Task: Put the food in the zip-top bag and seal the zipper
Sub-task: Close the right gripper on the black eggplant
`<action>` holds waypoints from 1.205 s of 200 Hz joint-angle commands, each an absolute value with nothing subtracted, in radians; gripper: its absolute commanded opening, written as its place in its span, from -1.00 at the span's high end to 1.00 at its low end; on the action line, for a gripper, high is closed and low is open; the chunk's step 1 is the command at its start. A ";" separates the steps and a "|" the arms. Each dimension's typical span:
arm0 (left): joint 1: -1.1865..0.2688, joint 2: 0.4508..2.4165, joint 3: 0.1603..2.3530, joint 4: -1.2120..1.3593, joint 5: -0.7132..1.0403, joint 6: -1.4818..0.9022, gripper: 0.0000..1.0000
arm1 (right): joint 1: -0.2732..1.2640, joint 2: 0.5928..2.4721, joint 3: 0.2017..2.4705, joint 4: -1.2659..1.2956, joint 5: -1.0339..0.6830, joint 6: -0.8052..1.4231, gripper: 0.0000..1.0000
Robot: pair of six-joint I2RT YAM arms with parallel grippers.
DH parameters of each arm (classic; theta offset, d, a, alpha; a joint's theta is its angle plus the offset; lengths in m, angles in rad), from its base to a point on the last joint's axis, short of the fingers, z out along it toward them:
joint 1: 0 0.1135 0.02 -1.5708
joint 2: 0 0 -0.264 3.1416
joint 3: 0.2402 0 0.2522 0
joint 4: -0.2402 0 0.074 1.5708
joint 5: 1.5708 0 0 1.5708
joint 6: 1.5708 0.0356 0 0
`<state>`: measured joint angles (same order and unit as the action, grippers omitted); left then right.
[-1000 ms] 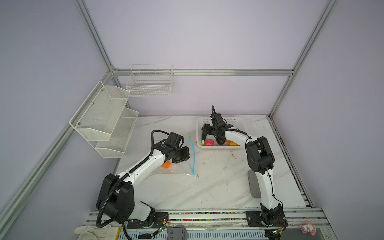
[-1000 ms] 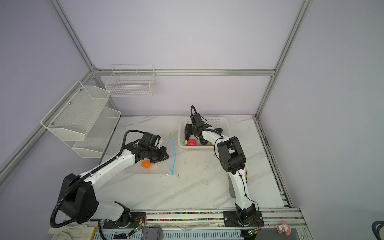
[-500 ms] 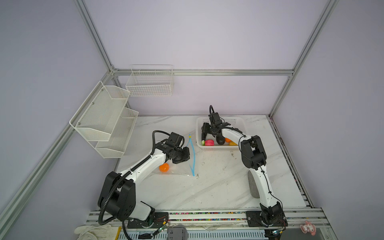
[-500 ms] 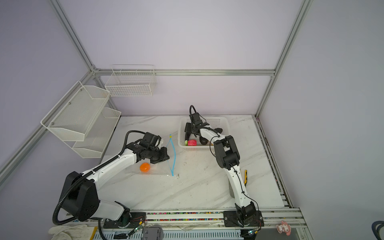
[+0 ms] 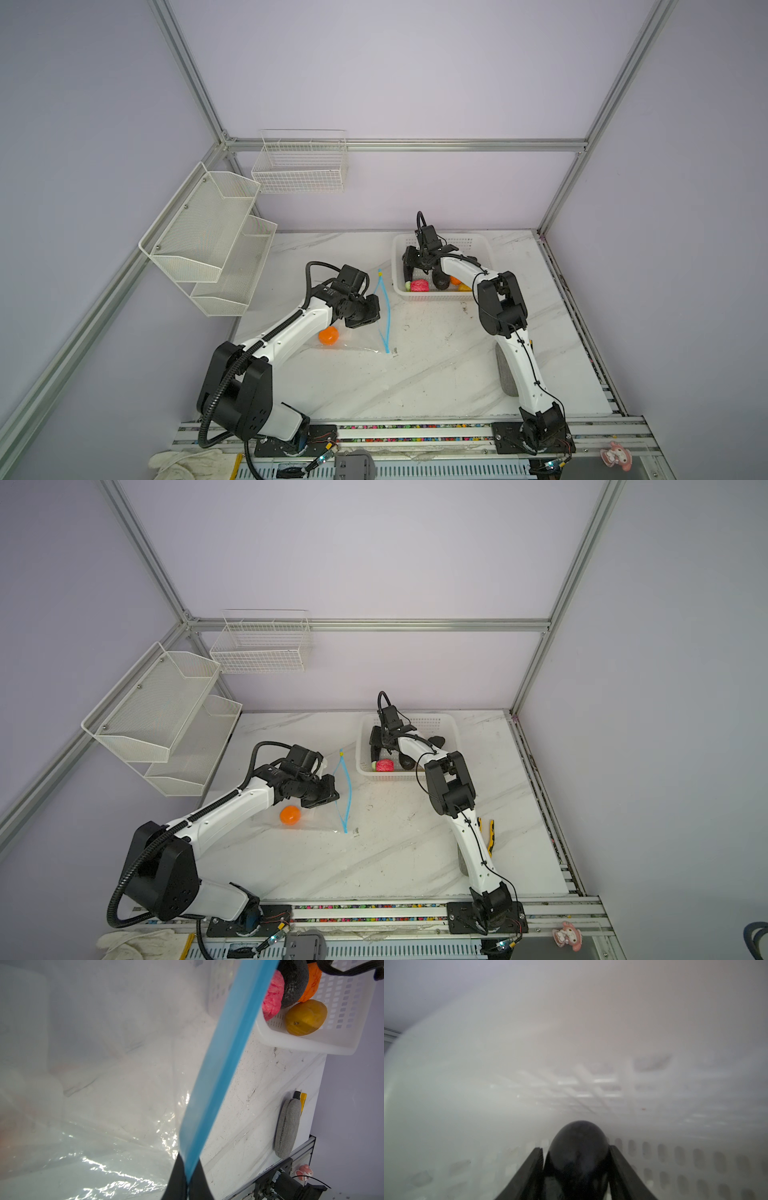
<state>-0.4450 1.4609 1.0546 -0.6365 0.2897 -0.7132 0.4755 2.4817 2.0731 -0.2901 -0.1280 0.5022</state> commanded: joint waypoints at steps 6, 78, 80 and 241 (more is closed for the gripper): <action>-0.437 1.465 1.150 -0.624 0.310 -0.692 1.00 | 0.468 2.498 2.093 -0.315 -0.138 0.505 0.04; -0.436 1.477 1.157 -0.626 0.301 -0.692 1.00 | 0.468 2.441 2.067 -0.281 -0.157 0.465 0.06; -0.435 1.478 1.158 -0.625 0.300 -0.692 1.00 | 0.469 2.438 2.063 -0.278 -0.159 0.464 0.06; -0.422 1.493 1.192 -0.595 0.294 -0.704 1.00 | 0.512 1.889 1.377 0.221 -0.250 0.518 0.11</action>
